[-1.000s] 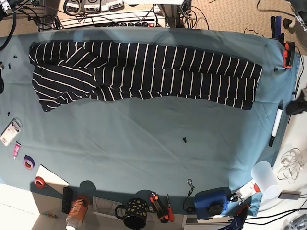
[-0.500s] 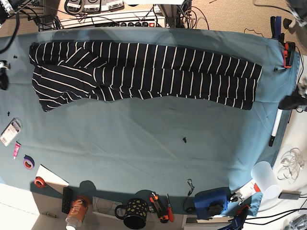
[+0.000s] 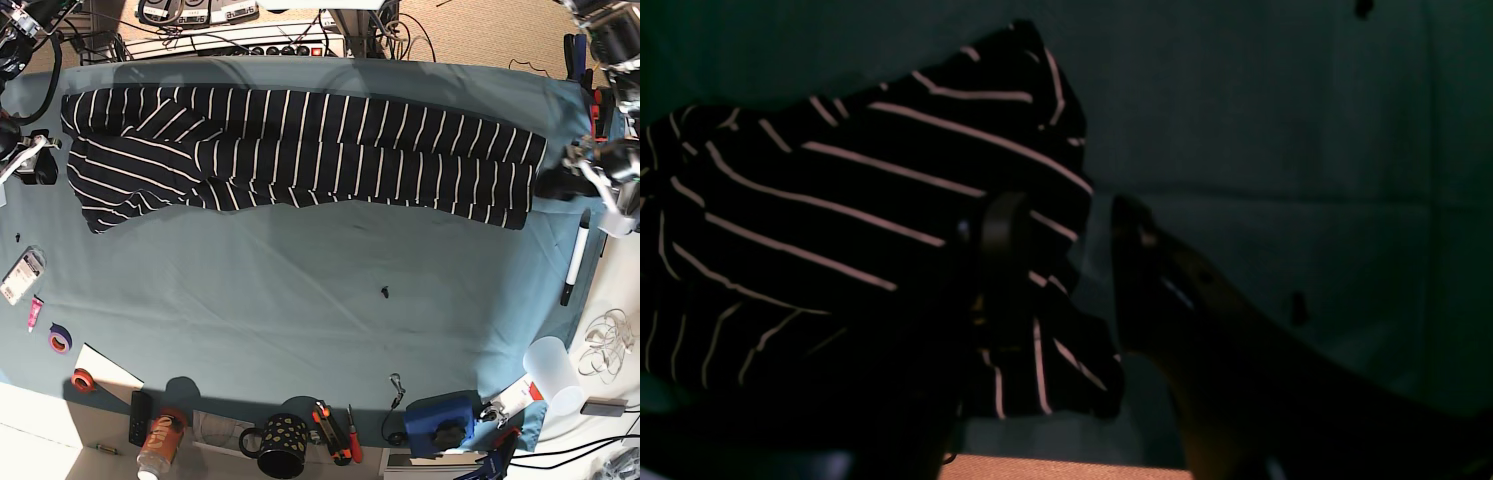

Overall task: Layout the t-shirt on the table in an organized manner, then fold the t-shirt properly
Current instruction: 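Grasp the shirt end with the left gripper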

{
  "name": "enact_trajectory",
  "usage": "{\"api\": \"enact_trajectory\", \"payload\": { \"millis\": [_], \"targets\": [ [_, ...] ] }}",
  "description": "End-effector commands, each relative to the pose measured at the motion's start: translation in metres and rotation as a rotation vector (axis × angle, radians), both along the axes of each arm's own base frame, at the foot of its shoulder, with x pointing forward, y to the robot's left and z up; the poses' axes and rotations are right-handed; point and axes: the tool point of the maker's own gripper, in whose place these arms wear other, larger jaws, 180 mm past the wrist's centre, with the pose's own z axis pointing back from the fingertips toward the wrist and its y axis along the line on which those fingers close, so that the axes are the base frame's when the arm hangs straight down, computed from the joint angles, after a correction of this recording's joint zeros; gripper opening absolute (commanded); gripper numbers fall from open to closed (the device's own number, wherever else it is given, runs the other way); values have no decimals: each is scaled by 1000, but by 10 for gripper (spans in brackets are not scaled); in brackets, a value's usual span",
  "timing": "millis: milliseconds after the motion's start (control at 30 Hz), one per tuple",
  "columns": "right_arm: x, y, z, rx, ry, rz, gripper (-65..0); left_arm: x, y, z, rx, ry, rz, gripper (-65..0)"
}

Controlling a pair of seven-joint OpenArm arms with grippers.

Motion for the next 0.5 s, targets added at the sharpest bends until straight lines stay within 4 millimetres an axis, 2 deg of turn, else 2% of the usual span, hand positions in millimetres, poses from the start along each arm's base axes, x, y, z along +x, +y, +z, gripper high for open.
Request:
{"api": "enact_trajectory", "payload": {
  "millis": [0,100,267,467],
  "targets": [
    [7,-4,16,-27,-45,11,-442,6,2,6,30,-20,-17,-315],
    [7,-4,16,-27,-45,11,-442,1,-3,-12,89,76,-36,-315],
    [6,-7,15,-38,-34,4,-442,6,-4,-29,191,106,-23,-315],
    [3,-12,13,-64,-13,-10,-442,-2,-3,-35,217,173,-41,-315]
  ]
}}
